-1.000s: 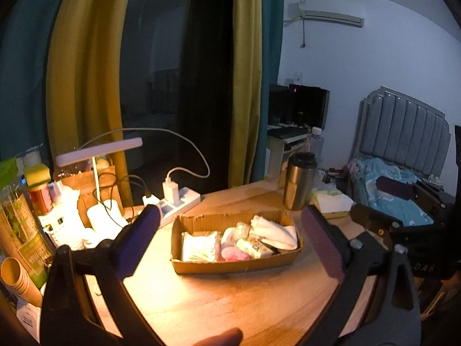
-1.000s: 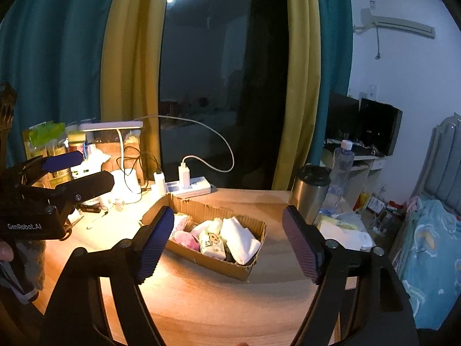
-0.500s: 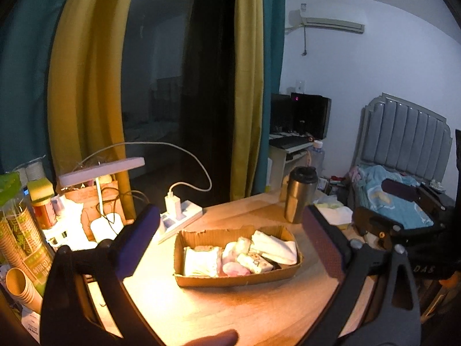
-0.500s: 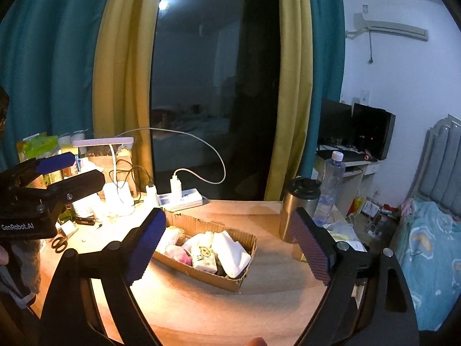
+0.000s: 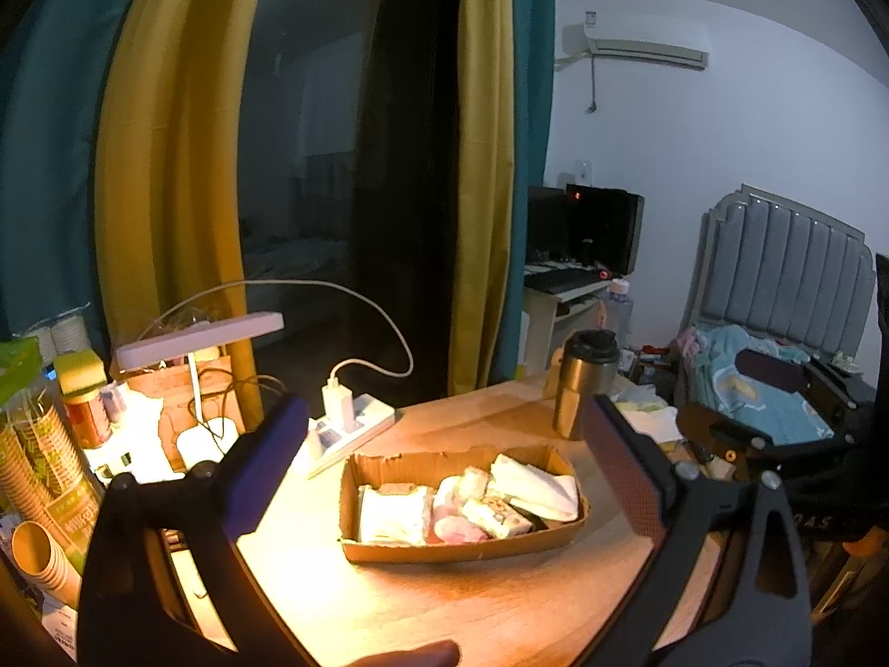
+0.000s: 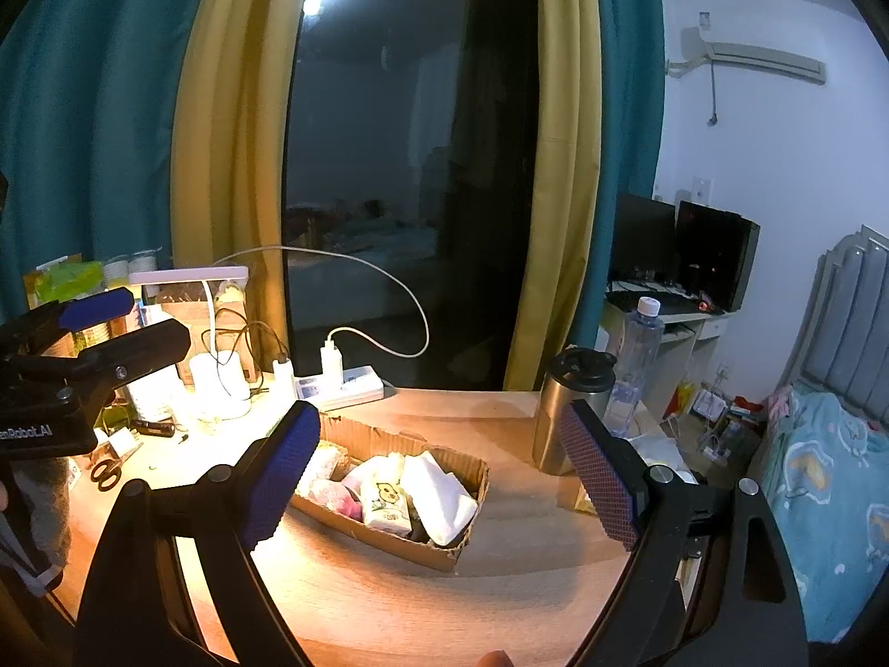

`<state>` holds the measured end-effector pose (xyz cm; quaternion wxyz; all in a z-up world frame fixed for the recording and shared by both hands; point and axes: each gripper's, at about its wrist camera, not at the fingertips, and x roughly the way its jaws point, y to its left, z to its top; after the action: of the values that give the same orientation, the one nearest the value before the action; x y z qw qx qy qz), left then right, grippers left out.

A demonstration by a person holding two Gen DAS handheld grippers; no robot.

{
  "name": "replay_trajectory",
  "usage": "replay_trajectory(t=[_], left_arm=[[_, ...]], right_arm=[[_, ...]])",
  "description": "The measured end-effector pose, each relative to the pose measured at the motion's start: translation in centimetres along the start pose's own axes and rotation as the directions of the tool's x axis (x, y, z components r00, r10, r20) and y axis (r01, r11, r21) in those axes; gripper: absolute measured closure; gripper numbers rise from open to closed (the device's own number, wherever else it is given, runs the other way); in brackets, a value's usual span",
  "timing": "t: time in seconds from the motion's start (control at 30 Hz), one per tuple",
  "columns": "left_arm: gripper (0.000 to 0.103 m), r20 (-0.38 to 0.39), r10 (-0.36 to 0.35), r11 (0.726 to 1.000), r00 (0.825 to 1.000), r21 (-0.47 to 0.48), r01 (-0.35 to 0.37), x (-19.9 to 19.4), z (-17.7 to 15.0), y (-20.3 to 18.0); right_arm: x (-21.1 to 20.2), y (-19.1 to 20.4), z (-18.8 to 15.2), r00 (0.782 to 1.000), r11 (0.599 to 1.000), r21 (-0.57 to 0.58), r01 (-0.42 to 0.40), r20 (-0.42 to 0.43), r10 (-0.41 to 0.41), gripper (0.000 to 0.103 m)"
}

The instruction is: Organize soft objects

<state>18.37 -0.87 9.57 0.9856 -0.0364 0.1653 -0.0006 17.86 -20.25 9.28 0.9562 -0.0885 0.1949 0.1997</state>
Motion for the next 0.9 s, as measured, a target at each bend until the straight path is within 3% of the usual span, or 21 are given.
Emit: replay_trajectory(t=[0.9], left_arm=[[0.003, -0.008, 0.001, 1.0, 1.0, -0.006, -0.002, 0.9, -0.07, 0.02]], right_arm=[[0.58, -0.55, 0.22, 1.0, 1.0, -0.004, 0.001, -0.001, -0.001, 0.013]])
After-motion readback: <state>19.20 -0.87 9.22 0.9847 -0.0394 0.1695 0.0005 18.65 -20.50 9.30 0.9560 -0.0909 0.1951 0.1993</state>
